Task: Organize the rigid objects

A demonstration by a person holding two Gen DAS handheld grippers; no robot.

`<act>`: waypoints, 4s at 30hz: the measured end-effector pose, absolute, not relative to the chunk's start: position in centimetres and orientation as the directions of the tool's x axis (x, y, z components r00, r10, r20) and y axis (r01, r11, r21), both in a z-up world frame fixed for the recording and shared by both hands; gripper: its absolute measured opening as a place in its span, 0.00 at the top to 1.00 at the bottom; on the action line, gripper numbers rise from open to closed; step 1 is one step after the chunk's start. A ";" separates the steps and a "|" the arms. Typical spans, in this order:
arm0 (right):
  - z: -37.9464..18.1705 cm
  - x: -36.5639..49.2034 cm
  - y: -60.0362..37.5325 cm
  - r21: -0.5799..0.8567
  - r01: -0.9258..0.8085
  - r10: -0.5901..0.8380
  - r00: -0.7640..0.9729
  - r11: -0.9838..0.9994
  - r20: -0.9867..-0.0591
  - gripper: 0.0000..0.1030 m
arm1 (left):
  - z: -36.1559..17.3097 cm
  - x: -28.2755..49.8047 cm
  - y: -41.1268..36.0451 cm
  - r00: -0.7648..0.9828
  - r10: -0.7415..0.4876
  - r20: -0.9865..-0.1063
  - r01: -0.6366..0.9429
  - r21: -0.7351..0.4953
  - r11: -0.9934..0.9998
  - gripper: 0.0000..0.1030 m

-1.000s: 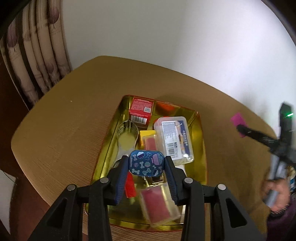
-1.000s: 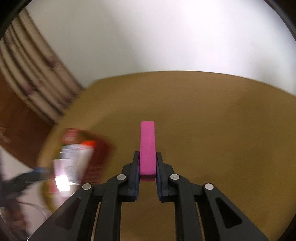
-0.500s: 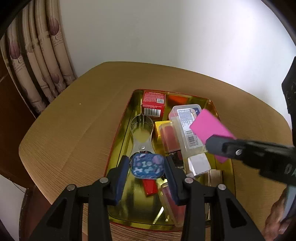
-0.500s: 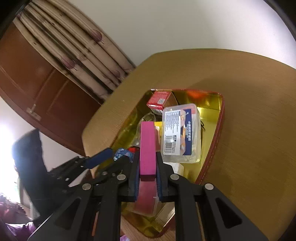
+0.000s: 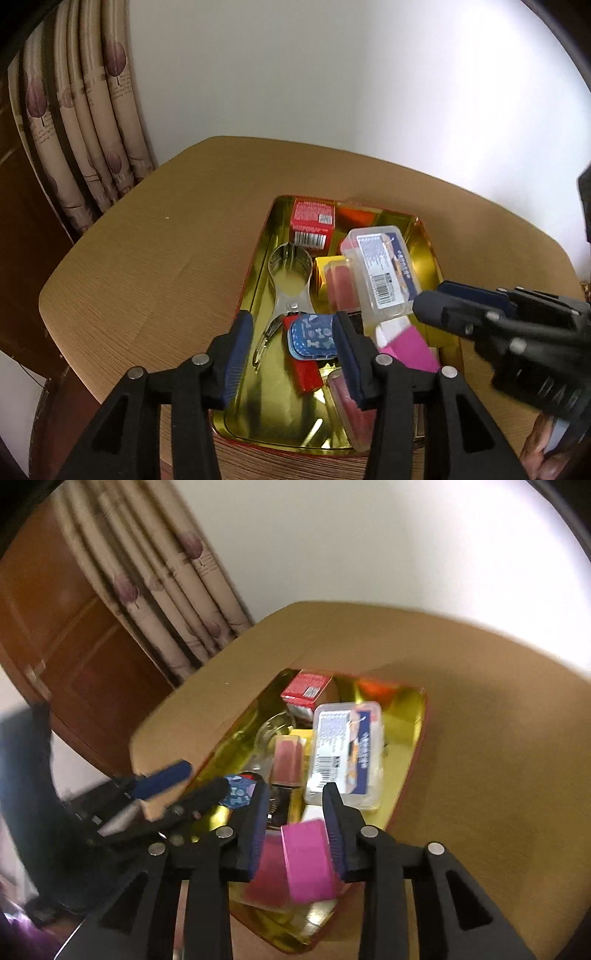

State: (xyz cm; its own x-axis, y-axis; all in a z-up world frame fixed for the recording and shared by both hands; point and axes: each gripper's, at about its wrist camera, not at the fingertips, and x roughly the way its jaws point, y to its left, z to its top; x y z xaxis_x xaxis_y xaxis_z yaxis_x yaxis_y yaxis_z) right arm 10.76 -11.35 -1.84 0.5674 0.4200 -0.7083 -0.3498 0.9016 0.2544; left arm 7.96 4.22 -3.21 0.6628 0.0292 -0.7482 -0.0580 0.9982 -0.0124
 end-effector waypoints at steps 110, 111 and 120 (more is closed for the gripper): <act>3.6 -4.7 -17.5 -0.020 0.218 -0.202 0.865 0.976 -0.459 0.00 | 1.0 -1.4 1.8 0.858 -0.007 -0.514 0.051 0.070 0.996 0.45; 3.6 -4.7 -17.4 -0.022 0.212 -0.199 0.866 0.977 -0.459 0.00 | 1.0 -1.3 1.8 0.857 -0.007 -0.515 0.052 0.073 0.996 0.45; 3.2 -4.6 -16.9 -0.035 0.184 -0.179 0.869 0.982 -0.461 0.00 | 0.6 -1.1 1.4 0.852 -0.013 -0.523 0.073 0.094 0.993 0.35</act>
